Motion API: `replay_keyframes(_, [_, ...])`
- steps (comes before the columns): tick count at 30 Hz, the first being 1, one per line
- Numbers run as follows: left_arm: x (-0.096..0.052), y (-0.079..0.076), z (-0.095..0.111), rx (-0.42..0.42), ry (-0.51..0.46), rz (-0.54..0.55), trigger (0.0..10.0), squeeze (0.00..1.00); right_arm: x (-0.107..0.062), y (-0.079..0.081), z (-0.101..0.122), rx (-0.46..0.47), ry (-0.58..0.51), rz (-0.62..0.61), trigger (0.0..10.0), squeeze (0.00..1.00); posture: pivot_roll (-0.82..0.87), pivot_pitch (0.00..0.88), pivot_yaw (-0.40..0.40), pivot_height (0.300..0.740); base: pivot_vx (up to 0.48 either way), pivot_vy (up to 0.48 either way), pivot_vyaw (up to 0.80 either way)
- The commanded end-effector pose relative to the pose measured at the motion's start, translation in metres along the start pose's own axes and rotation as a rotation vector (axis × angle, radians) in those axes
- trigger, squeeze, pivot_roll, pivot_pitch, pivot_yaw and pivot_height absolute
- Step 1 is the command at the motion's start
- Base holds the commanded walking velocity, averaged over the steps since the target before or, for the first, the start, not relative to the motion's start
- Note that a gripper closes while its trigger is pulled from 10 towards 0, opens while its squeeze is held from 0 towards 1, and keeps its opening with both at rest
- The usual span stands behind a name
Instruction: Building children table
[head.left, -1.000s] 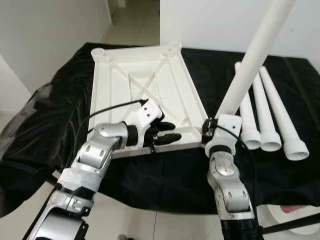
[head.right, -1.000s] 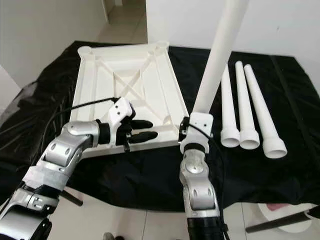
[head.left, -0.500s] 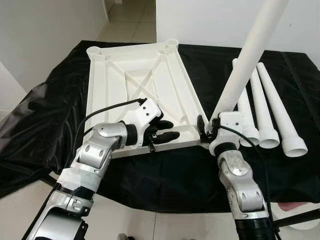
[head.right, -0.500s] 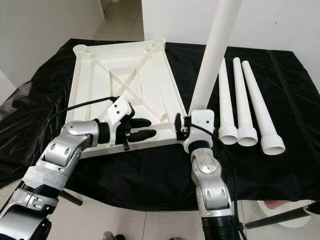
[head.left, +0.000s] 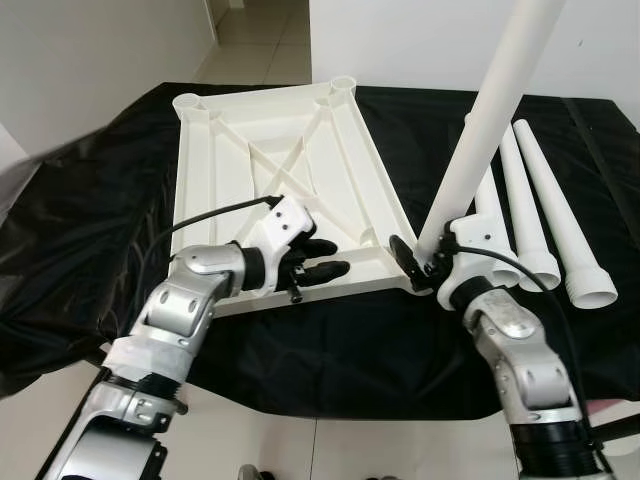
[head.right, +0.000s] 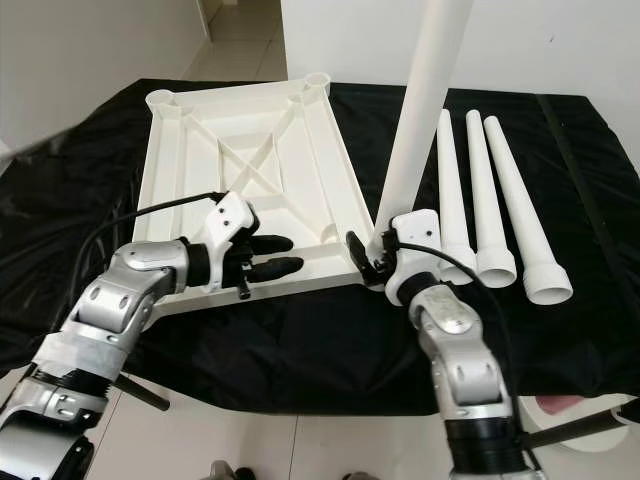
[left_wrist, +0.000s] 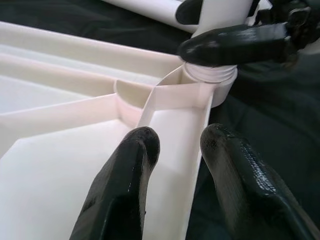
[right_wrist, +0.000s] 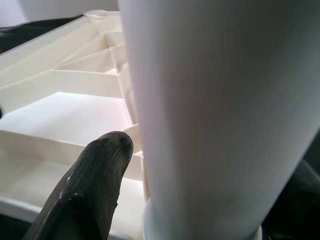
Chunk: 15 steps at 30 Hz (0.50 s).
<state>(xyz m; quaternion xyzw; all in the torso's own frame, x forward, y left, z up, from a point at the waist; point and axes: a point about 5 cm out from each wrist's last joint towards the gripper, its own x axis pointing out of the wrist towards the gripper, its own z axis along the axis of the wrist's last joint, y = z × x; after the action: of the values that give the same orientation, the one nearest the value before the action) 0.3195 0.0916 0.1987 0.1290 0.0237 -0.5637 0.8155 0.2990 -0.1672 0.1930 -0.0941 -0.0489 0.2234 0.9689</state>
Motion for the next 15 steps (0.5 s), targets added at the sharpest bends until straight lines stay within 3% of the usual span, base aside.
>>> replay_keyframes(1, [-0.004, 0.001, -0.002, -0.010, 0.006, 0.041, 10.0, 0.00, 0.002, 0.005, 0.000, 0.019, -0.001, 0.064, 10.0, 0.00, -0.11, 0.143, 0.103, 0.740, 0.000, 0.000, 0.00])
replay_keyframes(7, [-0.015, 0.002, -0.002, -0.017, 0.006, 0.069, 10.0, 0.00, 0.014, -0.008, 0.005, -0.042, 0.009, 0.137, 10.0, 0.00, -0.10, 0.139, 0.102, 0.740, 0.000, 0.000, 0.00])
replay_keyframes(15, [-0.025, 0.002, -0.001, -0.018, 0.008, 0.086, 10.0, 0.00, 0.017, -0.010, 0.002, -0.053, 0.054, 0.279, 10.0, 0.00, -0.09, 0.126, 0.098, 0.740, 0.000, 0.000, 0.00])
